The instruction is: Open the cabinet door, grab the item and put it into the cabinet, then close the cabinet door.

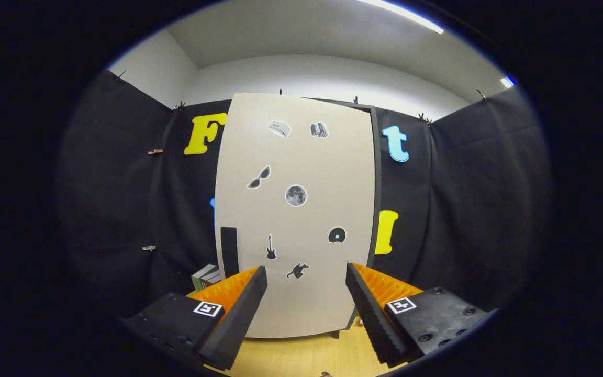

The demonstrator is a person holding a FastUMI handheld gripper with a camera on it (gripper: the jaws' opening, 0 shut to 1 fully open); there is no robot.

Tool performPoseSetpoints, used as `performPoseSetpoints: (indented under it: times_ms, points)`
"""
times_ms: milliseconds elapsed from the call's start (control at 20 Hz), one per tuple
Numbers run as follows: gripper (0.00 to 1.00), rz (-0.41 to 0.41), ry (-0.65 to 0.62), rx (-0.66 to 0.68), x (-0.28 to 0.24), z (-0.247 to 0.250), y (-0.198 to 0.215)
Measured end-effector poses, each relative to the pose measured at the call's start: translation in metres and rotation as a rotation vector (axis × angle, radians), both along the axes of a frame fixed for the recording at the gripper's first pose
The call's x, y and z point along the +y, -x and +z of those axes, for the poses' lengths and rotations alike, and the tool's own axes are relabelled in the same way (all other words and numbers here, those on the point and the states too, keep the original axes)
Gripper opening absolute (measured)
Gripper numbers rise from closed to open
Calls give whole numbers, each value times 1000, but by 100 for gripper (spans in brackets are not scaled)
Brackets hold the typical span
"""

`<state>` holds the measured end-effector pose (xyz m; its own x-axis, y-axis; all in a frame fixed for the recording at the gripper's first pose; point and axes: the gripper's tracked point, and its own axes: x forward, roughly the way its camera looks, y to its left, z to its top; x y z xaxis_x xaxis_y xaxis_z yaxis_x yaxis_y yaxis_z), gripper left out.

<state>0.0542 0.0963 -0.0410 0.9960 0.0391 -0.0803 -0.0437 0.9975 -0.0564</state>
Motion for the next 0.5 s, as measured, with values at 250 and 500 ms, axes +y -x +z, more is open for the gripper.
performPoseSetpoints:
  times_ms: [250,500]
  points:
    - [98,6,-21,-13,2,4,4]
    - [98,9,-23,-2,3,0,6]
